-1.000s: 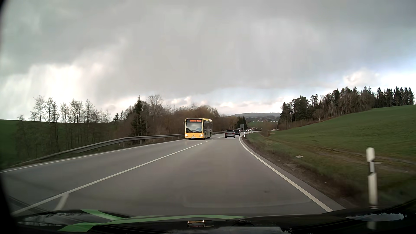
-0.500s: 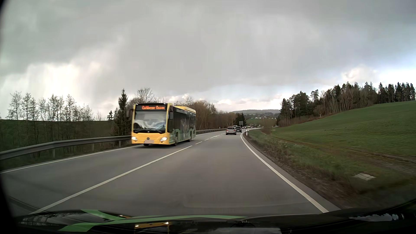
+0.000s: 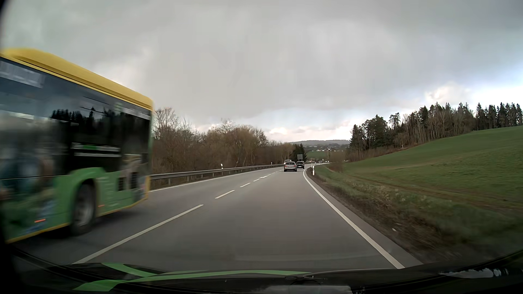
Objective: Follow the waypoints while adhering to traffic rules and regulations
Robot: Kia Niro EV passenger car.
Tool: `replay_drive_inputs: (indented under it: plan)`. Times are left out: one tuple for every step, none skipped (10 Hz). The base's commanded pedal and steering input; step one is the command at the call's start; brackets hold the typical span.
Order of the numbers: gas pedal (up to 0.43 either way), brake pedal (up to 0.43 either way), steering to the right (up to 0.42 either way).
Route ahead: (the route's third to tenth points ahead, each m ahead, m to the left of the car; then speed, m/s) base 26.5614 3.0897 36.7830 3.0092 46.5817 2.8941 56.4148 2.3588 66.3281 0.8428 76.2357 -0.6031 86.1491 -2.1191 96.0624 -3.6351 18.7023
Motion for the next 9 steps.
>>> replay_drive_inputs:
  plan:
    - [0.059, 0.0, 0.004]
    - [0.059, 0.0, 0.004]
    - [0.059, 0.0, 0.004]
    - [0.059, 0.0, 0.004]
    - [0.059, 0.0, 0.004]
    - [0.059, 0.0, 0.004]
    - [0.059, 0.0, 0.004]
    - [0.067, 0.0, 0.004]
    - [0.067, 0.0, 0.004]
